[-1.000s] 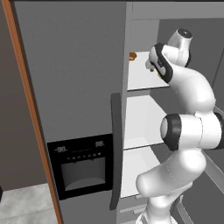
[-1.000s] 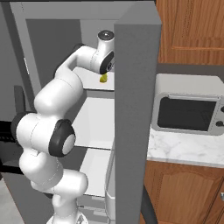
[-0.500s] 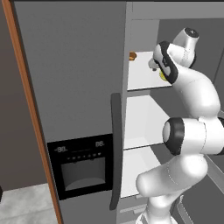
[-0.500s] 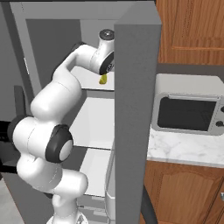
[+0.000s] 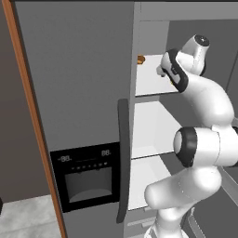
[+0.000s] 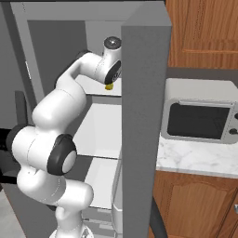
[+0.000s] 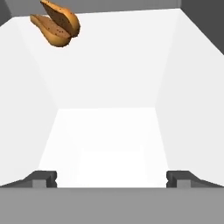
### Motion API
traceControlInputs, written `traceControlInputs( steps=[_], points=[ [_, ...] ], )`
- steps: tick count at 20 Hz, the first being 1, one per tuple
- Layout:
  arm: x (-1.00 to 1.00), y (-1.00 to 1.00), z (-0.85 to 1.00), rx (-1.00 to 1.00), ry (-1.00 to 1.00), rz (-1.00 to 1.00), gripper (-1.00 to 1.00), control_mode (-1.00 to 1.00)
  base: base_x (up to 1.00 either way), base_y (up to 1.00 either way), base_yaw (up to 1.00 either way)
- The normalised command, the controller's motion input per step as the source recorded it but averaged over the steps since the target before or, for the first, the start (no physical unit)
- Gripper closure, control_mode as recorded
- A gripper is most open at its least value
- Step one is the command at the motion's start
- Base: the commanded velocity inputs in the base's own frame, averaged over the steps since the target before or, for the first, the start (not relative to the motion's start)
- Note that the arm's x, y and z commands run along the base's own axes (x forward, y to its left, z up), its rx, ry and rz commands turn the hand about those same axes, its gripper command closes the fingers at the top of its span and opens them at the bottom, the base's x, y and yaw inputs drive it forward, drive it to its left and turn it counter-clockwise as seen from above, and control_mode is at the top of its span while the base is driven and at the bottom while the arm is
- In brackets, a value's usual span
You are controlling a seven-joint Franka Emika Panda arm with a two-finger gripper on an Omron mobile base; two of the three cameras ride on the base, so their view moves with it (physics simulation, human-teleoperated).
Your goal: Take the lemon wedge from the fridge and place it on the plate with fish on the dining counter.
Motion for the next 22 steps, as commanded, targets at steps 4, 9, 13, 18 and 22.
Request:
traceControlInputs(
  steps=[4,9,13,18,22],
  points=[
    [0.06,0.00,-0.01,0.00,-0.04,0.00,-1.00,-1.00,0.00,0.00,0.00],
    [-0.08,0.00,-0.01,0.00,0.00,0.00,-1.00,-1.00,0.00,0.00,0.00],
    [-0.42,0.00,0.09,0.00,-0.19,0.00,-1.00,-1.00,0.00,0.00,0.00],
    [0.00,0.00,0.00,0.00,-0.02,0.00,-1.00,-1.00,0.00,0.00,0.00],
    [0.00,0.00,0.00,0.00,0.00,0.00,-1.00,-1.00,0.00,0.00,0.00]
  ],
)
